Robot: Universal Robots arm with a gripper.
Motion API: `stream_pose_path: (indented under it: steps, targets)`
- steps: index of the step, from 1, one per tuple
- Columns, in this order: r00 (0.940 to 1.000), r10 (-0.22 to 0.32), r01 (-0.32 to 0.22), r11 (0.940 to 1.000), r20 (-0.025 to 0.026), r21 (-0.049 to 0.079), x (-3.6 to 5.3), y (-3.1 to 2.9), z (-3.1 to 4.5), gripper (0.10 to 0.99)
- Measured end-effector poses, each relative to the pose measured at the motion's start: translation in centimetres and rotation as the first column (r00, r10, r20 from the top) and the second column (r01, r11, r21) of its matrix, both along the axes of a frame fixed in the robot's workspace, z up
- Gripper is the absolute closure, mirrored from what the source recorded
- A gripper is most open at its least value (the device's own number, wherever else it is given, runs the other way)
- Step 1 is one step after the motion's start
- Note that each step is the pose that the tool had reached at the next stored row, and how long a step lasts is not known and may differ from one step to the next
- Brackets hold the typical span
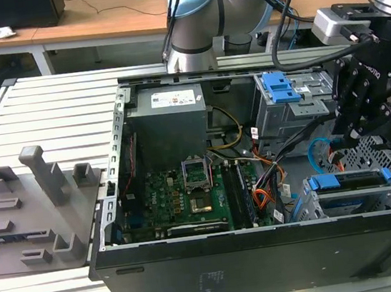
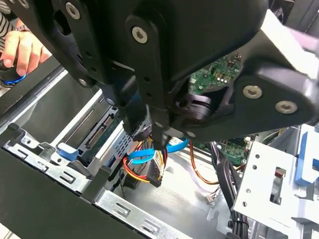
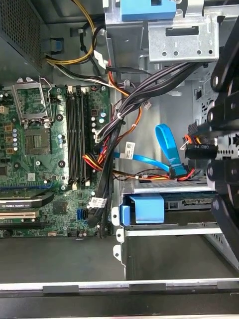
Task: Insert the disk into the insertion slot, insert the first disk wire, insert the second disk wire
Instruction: 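Insert the first disk wire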
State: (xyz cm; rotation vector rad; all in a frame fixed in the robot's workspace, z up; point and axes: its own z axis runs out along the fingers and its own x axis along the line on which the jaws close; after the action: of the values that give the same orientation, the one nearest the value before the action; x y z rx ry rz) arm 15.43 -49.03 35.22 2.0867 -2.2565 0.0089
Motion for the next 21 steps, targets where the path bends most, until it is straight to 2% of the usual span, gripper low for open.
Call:
stream_pose_path:
  steps: [3, 7, 10, 14, 16, 20, 21]
  targets:
    - [1.0, 0.0, 0.0, 1.0, 0.0, -0.001, 0.0, 0.0, 0.0, 0.922]
    - [1.0, 0.0, 0.0, 1.0, 0.0, -0.003, 0.0, 0.0, 0.0, 0.922]
    - [1.0, 0.0, 0.0, 1.0, -0.0014, -0.003, 0.93, 0.0, 0.0, 0.922]
    - [1.0, 0.0, 0.0, 1.0, -0.0014, -0.003, 0.93, -0.14, 0.0, 0.922]
    - [1.0, 0.0, 0.0, 1.0, -0.0014, -0.003, 0.93, -0.79, -0.01, 0.922]
    - [1.0, 0.0, 0.0, 1.0, -0.0014, -0.003, 0.93, -1.42, -0.01, 0.922]
    - [1.0, 0.0, 0.0, 1.0, -0.0014, -0.003, 0.92, -1.76, -0.01, 0.922]
